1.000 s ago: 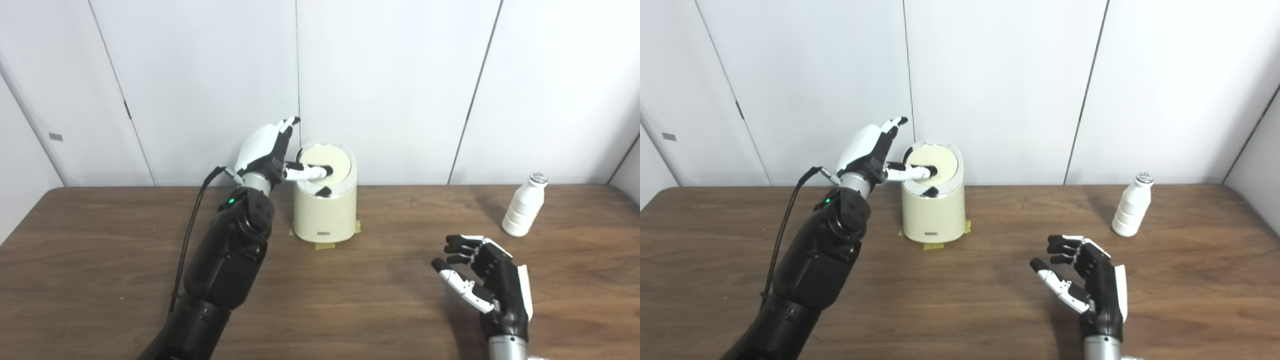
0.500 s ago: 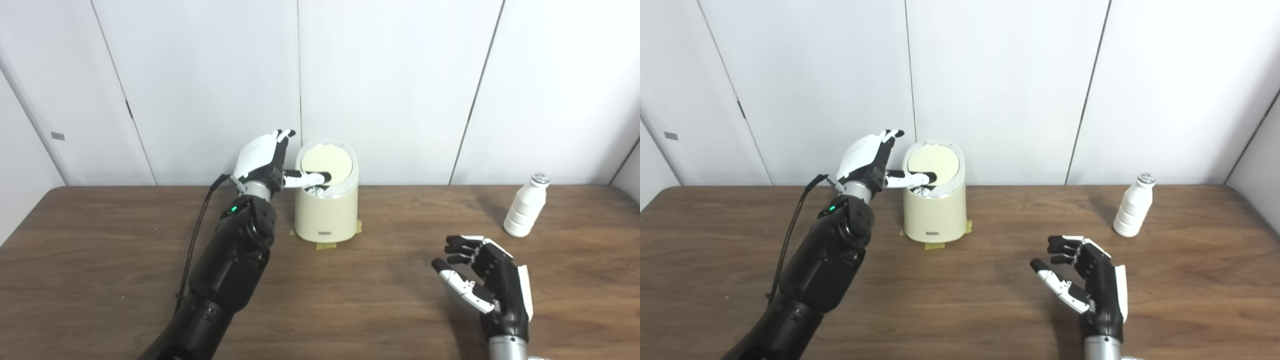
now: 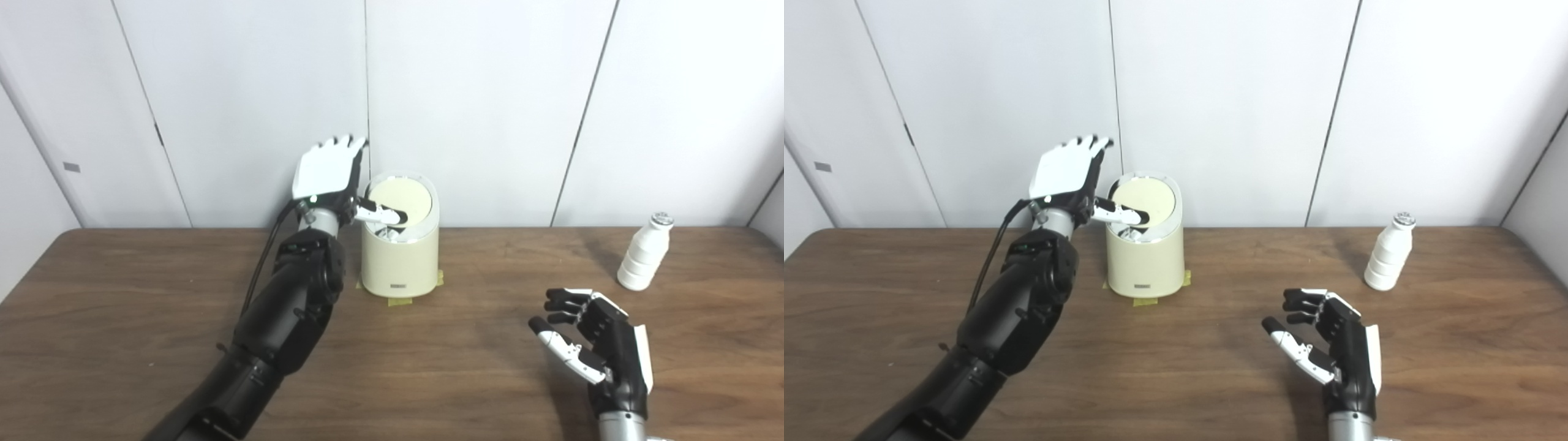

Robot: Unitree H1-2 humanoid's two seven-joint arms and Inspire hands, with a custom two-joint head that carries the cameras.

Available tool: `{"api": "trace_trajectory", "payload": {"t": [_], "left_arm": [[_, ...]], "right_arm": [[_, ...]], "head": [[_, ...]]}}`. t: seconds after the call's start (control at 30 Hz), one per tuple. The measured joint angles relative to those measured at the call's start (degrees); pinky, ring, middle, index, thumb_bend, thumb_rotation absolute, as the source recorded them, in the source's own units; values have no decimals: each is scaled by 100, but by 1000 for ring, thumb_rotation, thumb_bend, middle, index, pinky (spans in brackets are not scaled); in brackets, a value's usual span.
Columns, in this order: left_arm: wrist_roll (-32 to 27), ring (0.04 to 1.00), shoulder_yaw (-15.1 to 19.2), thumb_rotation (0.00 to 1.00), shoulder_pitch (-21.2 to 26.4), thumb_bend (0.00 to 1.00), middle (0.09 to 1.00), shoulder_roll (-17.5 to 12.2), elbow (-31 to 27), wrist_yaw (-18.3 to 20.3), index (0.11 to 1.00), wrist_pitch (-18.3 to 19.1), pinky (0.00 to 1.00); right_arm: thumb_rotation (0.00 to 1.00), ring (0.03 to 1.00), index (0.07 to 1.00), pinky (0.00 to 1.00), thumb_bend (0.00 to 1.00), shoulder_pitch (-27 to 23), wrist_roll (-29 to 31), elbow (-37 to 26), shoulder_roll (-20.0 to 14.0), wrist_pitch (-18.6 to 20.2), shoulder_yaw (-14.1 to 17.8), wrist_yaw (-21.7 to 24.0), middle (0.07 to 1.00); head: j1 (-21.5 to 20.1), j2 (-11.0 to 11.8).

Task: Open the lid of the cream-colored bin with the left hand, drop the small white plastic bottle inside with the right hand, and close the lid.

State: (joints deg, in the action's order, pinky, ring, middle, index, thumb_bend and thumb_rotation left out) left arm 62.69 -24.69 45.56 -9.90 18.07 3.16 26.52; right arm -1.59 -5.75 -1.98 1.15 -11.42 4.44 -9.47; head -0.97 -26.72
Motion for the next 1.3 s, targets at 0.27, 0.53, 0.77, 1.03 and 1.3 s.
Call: {"api": "trace_trajectory", "payload": {"t": [0.27,0.53,0.77,1.03,1.3], "left_arm": [[478,999,-24,789,-10,801,981,16,-261,210,960,-30,1000],[469,959,452,1000,-291,867,941,180,-317,419,919,3,1000],[487,988,869,1000,-295,847,987,336,-337,470,962,12,1000],[-99,959,1555,1000,-334,397,950,594,-545,423,922,16,1000],[-3052,904,3004,1000,-368,229,898,938,-899,-187,877,-863,847]], "right_arm": [[139,581,493,505,481,-6,-35,4,8,0,-4,-20,612],[139,582,493,506,480,-4,-31,1,12,4,-3,-30,614],[139,578,493,504,481,-4,-47,1,14,4,-5,-31,609],[138,577,493,505,481,-6,-33,-6,23,52,-6,-29,608],[140,578,492,509,482,-6,-36,-9,24,53,-8,-32,604]], "head": [[-18,9],[0,9],[-17,18],[-44,18],[-44,0]]}}
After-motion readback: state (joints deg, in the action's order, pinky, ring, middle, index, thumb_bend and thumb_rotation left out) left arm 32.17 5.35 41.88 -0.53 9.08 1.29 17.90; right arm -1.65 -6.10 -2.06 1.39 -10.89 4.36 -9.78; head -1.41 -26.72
